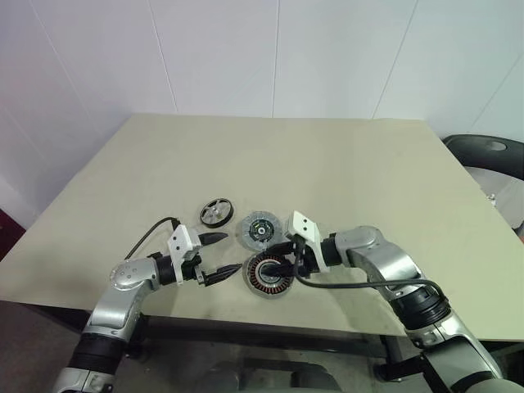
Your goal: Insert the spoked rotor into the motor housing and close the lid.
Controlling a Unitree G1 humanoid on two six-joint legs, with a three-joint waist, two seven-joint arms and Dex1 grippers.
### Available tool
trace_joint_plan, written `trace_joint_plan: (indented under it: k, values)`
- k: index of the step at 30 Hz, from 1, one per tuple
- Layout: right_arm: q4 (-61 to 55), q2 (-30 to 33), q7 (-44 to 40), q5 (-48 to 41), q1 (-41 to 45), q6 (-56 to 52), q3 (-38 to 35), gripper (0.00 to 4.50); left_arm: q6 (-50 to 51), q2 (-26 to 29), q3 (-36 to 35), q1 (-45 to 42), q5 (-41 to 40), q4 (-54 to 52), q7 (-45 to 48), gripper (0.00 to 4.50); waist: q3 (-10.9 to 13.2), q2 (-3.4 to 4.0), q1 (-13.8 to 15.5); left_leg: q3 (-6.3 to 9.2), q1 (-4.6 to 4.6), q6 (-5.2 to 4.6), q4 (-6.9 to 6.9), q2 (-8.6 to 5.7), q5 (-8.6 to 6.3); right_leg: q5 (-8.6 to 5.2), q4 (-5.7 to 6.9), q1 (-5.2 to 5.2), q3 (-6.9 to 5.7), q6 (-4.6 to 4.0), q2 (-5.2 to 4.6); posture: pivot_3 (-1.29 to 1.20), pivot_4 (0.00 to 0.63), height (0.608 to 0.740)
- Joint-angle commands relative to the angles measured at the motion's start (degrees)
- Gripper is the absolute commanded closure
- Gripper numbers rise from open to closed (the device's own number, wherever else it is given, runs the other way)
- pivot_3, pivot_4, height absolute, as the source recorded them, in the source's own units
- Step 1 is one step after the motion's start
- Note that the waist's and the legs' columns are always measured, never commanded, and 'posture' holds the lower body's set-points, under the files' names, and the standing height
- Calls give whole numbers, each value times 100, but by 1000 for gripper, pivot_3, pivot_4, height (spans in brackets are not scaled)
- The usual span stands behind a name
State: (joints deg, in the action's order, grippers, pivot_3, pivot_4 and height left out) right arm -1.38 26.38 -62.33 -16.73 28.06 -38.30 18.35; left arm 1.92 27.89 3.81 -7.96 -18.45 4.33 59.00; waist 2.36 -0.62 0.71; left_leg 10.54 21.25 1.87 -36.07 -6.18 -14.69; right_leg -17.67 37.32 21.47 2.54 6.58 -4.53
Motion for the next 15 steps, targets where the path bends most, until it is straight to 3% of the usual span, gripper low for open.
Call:
trace_joint_plan:
  k: [1, 7, 15]
  values:
    - [-67, -6, 20, -125, 138, -2, -154, 2451, -5, 1, -3, -136, 4, -189, -32, 0, 0, 0, 4, 0, 1, 0, 0, 0, 0, 0, 0, 2, 0, 0, 0, 0, 0, 740]
    - [-139, 195, -158, 16, 8, -5, 185, 4457, 5, 7, -9, -155, 35, -182, -67, 0, 0, 0, 3, -1, 2, 0, -3, -2, 0, 0, 0, 2, 0, 0, -1, 0, 0, 740]
    - [-183, 97, 26, 36, -66, -3, 321, 4457, -26, -4, -12, -149, 65, -145, -95, 0, 0, 0, 0, -2, 2, 0, -2, -1, 0, 0, 0, 3, 1, 0, -1, 0, 0, 740]
